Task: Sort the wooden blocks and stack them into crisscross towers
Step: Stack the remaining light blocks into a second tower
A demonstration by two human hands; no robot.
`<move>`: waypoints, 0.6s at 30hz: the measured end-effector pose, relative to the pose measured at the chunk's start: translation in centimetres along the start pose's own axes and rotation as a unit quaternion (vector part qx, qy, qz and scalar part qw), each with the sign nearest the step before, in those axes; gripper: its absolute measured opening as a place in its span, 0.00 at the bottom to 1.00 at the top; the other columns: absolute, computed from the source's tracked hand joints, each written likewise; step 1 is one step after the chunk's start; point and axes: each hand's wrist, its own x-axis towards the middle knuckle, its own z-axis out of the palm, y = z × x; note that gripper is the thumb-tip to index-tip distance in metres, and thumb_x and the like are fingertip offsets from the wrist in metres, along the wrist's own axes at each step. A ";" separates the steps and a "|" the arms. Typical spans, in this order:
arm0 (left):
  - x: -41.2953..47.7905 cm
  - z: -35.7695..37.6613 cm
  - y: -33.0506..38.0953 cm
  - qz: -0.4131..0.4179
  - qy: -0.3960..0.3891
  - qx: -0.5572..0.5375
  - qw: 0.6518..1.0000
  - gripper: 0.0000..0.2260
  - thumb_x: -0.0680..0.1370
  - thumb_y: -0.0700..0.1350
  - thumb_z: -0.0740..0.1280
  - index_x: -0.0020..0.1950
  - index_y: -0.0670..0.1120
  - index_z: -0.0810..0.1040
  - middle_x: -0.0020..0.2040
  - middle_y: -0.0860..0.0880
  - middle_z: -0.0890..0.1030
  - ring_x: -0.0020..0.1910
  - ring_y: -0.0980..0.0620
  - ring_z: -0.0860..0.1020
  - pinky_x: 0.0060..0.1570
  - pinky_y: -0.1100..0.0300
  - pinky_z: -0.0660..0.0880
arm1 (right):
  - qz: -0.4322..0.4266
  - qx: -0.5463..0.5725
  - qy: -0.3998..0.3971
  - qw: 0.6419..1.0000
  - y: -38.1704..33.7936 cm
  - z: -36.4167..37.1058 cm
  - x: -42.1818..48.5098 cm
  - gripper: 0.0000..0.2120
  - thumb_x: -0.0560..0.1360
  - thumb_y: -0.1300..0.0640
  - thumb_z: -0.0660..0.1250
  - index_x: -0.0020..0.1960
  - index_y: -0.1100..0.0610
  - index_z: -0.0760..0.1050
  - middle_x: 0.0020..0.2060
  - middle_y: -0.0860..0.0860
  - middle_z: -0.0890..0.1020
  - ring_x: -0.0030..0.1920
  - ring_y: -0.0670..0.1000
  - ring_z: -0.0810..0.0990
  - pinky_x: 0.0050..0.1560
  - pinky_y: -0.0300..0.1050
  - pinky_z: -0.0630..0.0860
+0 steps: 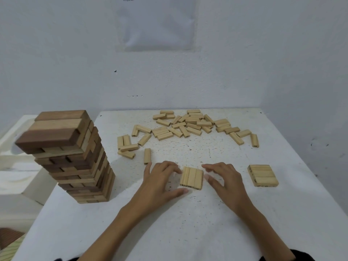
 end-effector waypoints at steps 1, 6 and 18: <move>0.3 -0.2 -0.2 0.004 -0.013 -0.011 1.000 0.36 0.63 0.77 0.55 0.64 0.57 0.69 0.61 0.65 0.65 0.62 0.69 0.58 0.72 0.55 0.44 | 0.001 -0.007 -0.019 1.000 -0.2 -0.1 -0.2 0.23 0.68 0.35 0.60 0.59 0.44 0.77 0.48 0.40 0.78 0.51 0.45 0.73 0.55 0.52 0.71; 2.3 -0.1 -0.5 0.000 -0.070 -0.042 0.997 0.36 0.66 0.64 0.71 0.71 0.57 0.64 0.63 0.63 0.68 0.62 0.63 0.62 0.65 0.57 0.58 | 0.002 -0.093 -0.102 0.990 -0.5 0.0 -0.2 0.46 0.53 0.19 0.51 0.65 0.40 0.70 0.54 0.38 0.70 0.56 0.41 0.64 0.58 0.41 0.55; 3.2 0.1 0.0 -0.003 -0.064 -0.111 0.992 0.26 0.64 0.51 0.79 0.60 0.54 0.78 0.53 0.56 0.74 0.51 0.61 0.73 0.52 0.63 0.73 | -0.052 -0.061 -0.143 0.987 -0.6 -0.5 1.1 0.35 0.59 0.28 0.59 0.61 0.43 0.74 0.51 0.40 0.70 0.55 0.41 0.64 0.54 0.41 0.59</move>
